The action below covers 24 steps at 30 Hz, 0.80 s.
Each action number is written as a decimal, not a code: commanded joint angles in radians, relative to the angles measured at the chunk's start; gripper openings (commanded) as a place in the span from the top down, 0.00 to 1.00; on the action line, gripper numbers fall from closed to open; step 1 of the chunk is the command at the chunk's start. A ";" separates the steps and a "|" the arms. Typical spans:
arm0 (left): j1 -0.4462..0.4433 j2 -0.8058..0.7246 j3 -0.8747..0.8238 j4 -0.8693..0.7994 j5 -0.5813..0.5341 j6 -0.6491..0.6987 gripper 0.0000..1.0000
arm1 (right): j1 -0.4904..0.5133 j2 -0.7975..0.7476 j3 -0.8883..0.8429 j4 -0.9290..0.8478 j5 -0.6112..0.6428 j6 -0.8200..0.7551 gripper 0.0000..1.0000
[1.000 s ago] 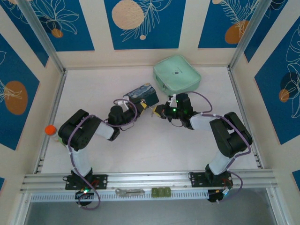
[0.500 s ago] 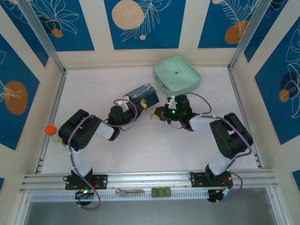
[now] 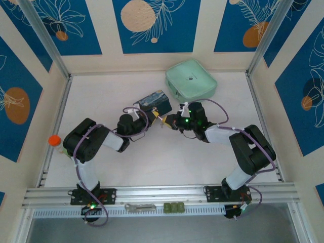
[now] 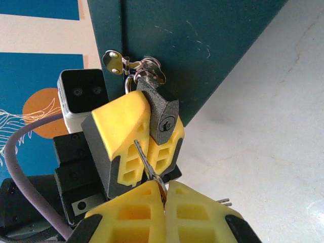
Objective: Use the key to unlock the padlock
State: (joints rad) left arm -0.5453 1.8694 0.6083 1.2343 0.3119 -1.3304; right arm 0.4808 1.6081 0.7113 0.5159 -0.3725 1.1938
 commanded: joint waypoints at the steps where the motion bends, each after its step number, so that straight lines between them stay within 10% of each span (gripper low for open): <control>1: -0.015 -0.002 -0.002 0.070 0.000 -0.003 1.00 | 0.002 0.007 0.009 0.013 0.001 -0.014 1.00; 24: -0.017 -0.006 -0.004 0.063 0.003 -0.005 1.00 | -0.011 0.010 -0.012 -0.004 0.016 -0.025 1.00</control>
State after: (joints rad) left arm -0.5468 1.8694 0.6067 1.2343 0.3119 -1.3304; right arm 0.4736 1.6138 0.6933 0.5091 -0.3618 1.1885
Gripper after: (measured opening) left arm 0.113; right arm 0.050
